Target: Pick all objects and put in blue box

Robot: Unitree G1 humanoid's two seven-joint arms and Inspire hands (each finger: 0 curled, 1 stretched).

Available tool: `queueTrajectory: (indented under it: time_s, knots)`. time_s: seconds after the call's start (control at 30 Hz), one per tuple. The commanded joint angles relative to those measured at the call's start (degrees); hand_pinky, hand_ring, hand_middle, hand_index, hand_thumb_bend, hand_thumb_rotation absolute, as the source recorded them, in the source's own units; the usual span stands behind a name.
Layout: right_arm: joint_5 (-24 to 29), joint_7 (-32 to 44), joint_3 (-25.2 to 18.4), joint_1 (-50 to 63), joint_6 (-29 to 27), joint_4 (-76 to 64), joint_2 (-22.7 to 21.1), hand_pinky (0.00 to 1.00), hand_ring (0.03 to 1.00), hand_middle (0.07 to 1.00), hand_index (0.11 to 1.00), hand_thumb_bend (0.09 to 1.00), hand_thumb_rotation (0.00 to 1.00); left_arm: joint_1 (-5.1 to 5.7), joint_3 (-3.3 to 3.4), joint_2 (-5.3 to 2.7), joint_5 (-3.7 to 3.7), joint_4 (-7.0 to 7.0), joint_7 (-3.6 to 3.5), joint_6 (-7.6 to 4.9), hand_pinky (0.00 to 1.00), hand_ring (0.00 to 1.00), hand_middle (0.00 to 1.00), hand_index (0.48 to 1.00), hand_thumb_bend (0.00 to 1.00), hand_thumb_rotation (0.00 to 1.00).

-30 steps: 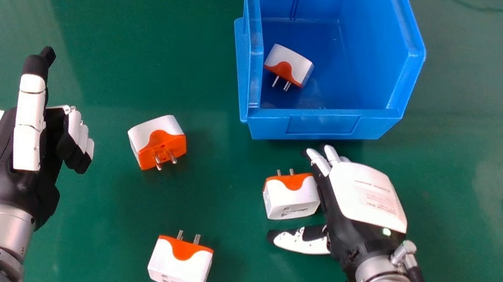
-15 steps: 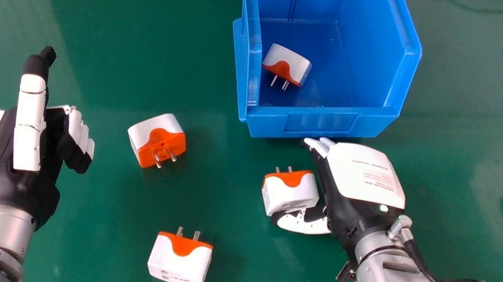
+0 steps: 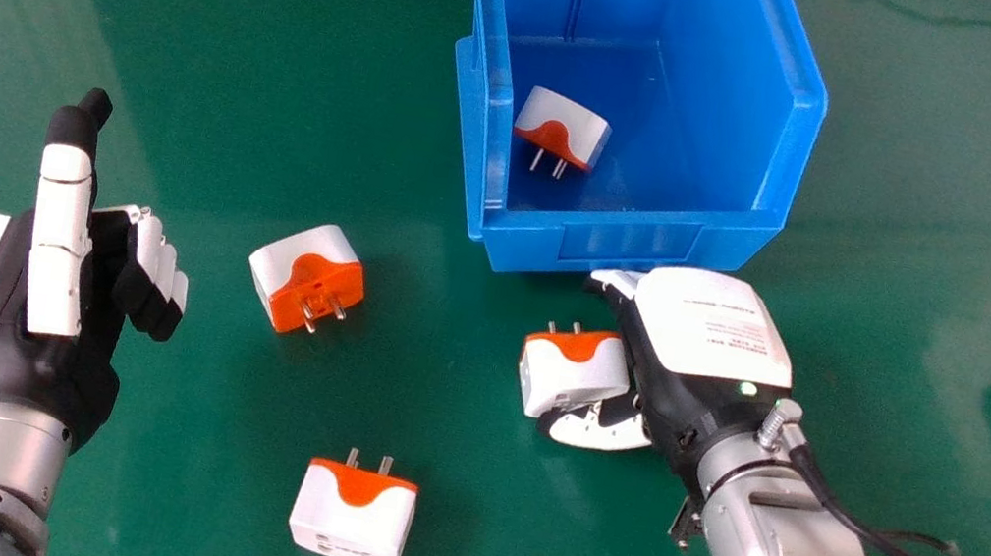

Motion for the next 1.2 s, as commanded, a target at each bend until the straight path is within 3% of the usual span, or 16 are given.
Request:
queueTrajectory:
  time_s: [0.0, 0.4, 0.67, 0.77, 1.03, 1.17]
  knots:
    - [0.71, 3.08, 1.3, 0.52, -1.13, 0.3, -0.33, 0.8, 0.884, 0.909, 0.839, 0.511, 0.4, 0.13, 0.08, 0.17, 0.17, -1.33, -0.05, -0.74, 0.0, 0.0, 0.0, 1.0, 0.65, 1.0]
    - [-1.08, 4.86, 4.01, -0.53, -3.48, 0.65, -2.36, 0.76, 0.867, 0.895, 0.835, 0.5, 0.36, 0.21, 0.1, 0.38, 0.4, -1.78, 0.18, -0.5, 0.0, 0.0, 0.0, 1.0, 0.65, 1.0]
    - [-1.49, 5.78, 4.88, -1.0, -4.08, 0.28, -2.75, 0.75, 0.857, 0.885, 0.821, 0.464, 0.29, 0.59, -0.1, 0.39, 0.48, -3.21, 0.49, 0.28, 0.0, 0.0, 0.0, 1.0, 0.65, 1.0]
    - [-1.73, 5.62, 5.17, -1.26, -4.73, 0.94, -2.99, 0.75, 0.856, 0.881, 0.815, 0.443, 0.25, 0.45, 0.04, 0.48, 0.51, -2.73, 0.36, 0.11, 0.0, 0.0, 0.0, 1.0, 0.65, 1.0]
    - [-1.95, 6.87, 5.44, -1.99, -4.94, 0.96, -3.14, 0.73, 0.848, 0.864, 0.799, 0.409, 0.12, 0.52, -0.06, 0.54, 0.56, -3.39, 0.48, 0.52, 0.0, 0.0, 0.0, 1.0, 0.65, 1.0]
    - [-2.13, 6.7, 5.37, -2.16, -4.46, 1.15, -2.74, 0.72, 0.835, 0.849, 0.787, 0.41, 0.09, 0.28, 0.07, 0.67, 0.52, -2.59, 0.19, 0.2, 0.0, 0.0, 0.0, 1.0, 0.65, 1.0]
